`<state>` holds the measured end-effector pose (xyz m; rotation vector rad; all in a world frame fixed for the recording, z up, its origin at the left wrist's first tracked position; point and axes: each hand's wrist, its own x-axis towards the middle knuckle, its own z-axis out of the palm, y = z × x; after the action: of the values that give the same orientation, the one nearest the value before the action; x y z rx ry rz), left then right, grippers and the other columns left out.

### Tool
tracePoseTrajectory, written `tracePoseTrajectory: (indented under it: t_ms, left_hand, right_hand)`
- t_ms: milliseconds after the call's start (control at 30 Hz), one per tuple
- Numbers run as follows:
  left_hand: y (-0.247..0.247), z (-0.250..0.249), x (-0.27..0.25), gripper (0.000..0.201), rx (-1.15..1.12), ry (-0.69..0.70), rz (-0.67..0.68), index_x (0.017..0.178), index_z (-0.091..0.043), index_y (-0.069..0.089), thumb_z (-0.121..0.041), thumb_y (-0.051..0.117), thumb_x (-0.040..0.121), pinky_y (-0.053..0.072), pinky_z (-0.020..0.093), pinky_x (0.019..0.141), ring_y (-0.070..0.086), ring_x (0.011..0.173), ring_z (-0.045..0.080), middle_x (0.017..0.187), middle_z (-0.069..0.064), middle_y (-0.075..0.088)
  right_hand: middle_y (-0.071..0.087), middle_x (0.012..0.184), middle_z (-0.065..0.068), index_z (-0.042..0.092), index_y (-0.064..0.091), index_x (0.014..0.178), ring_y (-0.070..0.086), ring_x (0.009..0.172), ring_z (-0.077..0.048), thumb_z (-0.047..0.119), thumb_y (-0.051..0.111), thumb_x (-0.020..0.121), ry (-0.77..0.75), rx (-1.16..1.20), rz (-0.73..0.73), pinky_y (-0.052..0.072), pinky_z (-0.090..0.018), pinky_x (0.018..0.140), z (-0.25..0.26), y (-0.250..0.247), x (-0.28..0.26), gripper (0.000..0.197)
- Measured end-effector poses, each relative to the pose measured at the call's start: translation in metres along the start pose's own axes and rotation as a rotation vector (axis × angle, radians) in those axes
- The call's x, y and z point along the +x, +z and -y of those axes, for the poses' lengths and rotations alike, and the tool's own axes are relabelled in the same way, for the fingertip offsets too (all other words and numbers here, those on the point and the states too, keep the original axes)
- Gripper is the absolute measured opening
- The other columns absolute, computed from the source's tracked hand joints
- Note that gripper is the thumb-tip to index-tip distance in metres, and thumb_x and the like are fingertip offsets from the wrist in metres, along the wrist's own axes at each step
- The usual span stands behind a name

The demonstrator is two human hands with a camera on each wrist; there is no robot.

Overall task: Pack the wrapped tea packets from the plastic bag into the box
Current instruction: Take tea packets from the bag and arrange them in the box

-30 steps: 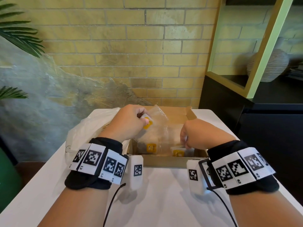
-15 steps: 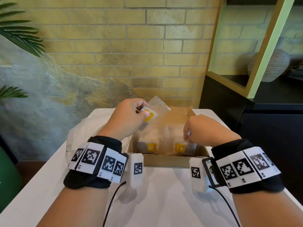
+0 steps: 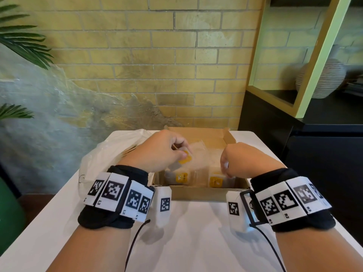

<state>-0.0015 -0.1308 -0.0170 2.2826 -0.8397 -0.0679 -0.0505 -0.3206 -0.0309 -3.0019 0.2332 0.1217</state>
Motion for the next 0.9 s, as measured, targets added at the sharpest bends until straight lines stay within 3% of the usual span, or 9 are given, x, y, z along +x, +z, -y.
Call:
tracePoseTrajectory:
  t_ms: [233, 367, 500, 600, 767, 900]
  left_hand:
    - [0.0090, 0.0023, -0.0013, 0.013, 0.256, -0.119, 0.167, 0.088, -0.023, 0.075, -0.015, 0.065, 0.084, 0.041, 0.016, 0.064, 0.057, 0.076, 0.005, 0.085, -0.007, 0.069]
    - [0.0107, -0.0004, -0.0026, 0.026, 0.300, -0.191, 0.242, 0.107, -0.027, 0.070, -0.018, 0.069, 0.082, 0.044, 0.021, 0.078, 0.059, 0.093, 0.008, 0.103, -0.009, 0.067]
    - [0.0101, 0.0004, -0.0028, 0.033, 0.323, -0.226, 0.245, 0.109, -0.026, 0.069, -0.012, 0.071, 0.079, 0.049, 0.029, 0.090, 0.060, 0.098, 0.012, 0.107, -0.006, 0.067]
    - [0.0093, 0.0021, -0.0024, 0.030, 0.321, -0.233, 0.230, 0.104, -0.024, 0.070, -0.011, 0.072, 0.078, 0.050, 0.029, 0.090, 0.060, 0.097, 0.012, 0.100, -0.007, 0.067]
    - [0.0054, 0.0032, -0.0022, 0.014, 0.296, -0.193, 0.150, 0.086, -0.023, 0.074, -0.012, 0.074, 0.077, 0.043, 0.018, 0.070, 0.060, 0.080, 0.006, 0.078, -0.011, 0.065]
    - [0.0053, 0.0024, -0.0016, 0.016, 0.271, -0.192, 0.144, 0.089, -0.024, 0.074, -0.013, 0.074, 0.077, 0.046, 0.020, 0.077, 0.061, 0.085, 0.007, 0.084, -0.009, 0.067]
  right_hand:
    - [0.066, 0.105, -0.006, 0.015, 0.072, 0.094, 0.059, 0.102, -0.025, 0.013, 0.067, 0.079, 0.035, 0.009, 0.036, 0.048, -0.037, 0.094, -0.0006, 0.0014, 0.0026, 0.015]
    - [0.067, 0.103, -0.005, 0.016, 0.072, 0.091, 0.060, 0.101, -0.025, 0.012, 0.068, 0.078, 0.030, 0.006, 0.034, 0.048, -0.036, 0.092, -0.0021, 0.0011, 0.0016, 0.014]
    - [0.067, 0.104, -0.003, 0.018, 0.073, 0.087, 0.060, 0.101, -0.023, 0.012, 0.070, 0.077, 0.014, 0.014, 0.029, 0.048, -0.034, 0.091, -0.0034, 0.0000, 0.0010, 0.013]
    - [0.067, 0.105, -0.003, 0.017, 0.073, 0.087, 0.059, 0.102, -0.023, 0.011, 0.069, 0.077, 0.011, 0.021, 0.026, 0.047, -0.033, 0.090, -0.0031, -0.0004, 0.0000, 0.012]
    - [0.067, 0.106, -0.005, 0.011, 0.073, 0.095, 0.061, 0.098, -0.022, 0.010, 0.064, 0.083, 0.023, 0.068, 0.022, 0.049, -0.033, 0.092, -0.0001, -0.0067, -0.0022, 0.015]
    - [0.068, 0.105, -0.005, 0.012, 0.073, 0.093, 0.061, 0.098, -0.022, 0.010, 0.064, 0.082, 0.021, 0.063, 0.004, 0.048, -0.034, 0.093, -0.0012, -0.0060, -0.0016, 0.014]
